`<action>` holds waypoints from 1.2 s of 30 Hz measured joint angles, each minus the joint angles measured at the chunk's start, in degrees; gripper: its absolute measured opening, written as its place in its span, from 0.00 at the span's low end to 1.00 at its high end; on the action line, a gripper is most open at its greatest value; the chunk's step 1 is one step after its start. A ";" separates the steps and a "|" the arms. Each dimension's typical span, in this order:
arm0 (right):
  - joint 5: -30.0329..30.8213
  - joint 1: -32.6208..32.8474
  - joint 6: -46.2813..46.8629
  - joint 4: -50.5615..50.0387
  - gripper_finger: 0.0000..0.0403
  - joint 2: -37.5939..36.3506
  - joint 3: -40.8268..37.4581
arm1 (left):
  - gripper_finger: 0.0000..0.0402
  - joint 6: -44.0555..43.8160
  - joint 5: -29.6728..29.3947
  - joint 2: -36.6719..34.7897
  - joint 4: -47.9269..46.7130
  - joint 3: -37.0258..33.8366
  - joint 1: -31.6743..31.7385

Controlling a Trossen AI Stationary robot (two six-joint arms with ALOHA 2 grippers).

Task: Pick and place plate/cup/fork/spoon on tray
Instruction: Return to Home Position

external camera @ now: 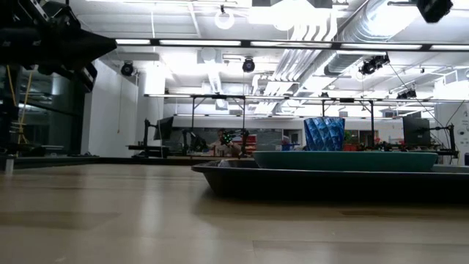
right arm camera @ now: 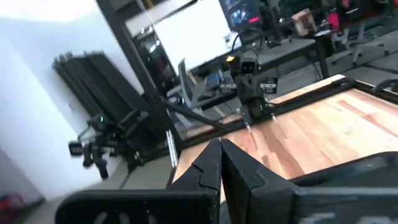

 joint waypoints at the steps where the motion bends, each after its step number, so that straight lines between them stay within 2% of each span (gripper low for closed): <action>1: 0.21 -0.35 0.22 2.17 0.00 -0.61 -1.85 | 0.00 0.00 0.00 0.00 0.02 0.00 0.00; 4: -0.63 -2.59 1.67 9.49 0.00 -1.52 -7.82 | 0.00 0.00 0.00 0.00 0.02 0.00 0.00; 9: -7.12 -9.71 1.94 20.11 0.00 -1.55 -16.68 | 0.00 0.00 0.00 0.00 0.01 0.00 0.00; 15: -19.37 -21.21 7.32 29.26 0.00 -1.53 -24.84 | 0.00 0.00 0.00 0.00 0.02 0.00 0.00; 19: -27.54 -27.53 7.41 32.21 0.00 -1.56 -27.58 | 0.00 0.00 0.00 0.00 0.02 0.00 0.00; 22: -31.70 -29.89 5.73 32.37 0.00 -1.96 -28.39 | 0.00 0.00 0.00 0.00 0.01 0.00 0.00; 27: -34.95 -30.37 0.99 31.49 0.00 -4.36 -28.39 | 0.00 0.00 -0.02 0.00 0.00 0.00 0.00; 33: -35.22 -30.35 -2.77 27.70 0.00 -12.79 -28.39 | 0.00 0.00 -0.02 0.00 0.00 0.00 0.00; 36: -35.46 -30.23 -2.30 24.54 0.00 -13.58 -28.51 | 0.00 0.00 0.00 -0.06 -0.02 0.00 0.02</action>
